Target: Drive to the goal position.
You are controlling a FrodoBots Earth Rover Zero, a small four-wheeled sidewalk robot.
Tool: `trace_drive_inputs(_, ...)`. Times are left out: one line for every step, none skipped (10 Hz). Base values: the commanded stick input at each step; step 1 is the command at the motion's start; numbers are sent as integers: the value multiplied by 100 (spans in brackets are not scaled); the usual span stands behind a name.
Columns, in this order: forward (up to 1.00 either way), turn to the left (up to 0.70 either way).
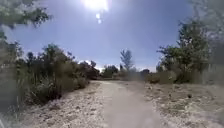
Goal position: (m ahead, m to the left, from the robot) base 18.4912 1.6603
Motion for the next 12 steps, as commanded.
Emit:
trace_drive_inputs(45, 0)
trace_drive_inputs(45, 0)
trace_drive_inputs(45, 0)
trace_drive_inputs(45, 0)
trace_drive_inputs(45, 0)
trace_drive_inputs(45, 0)
trace_drive_inputs(45, 0)
trace_drive_inputs(45, 0)
trace_drive_inputs(45, 0)
trace_drive_inputs(45, 0)
trace_drive_inputs(45, 0)
trace_drive_inputs(45, 0)
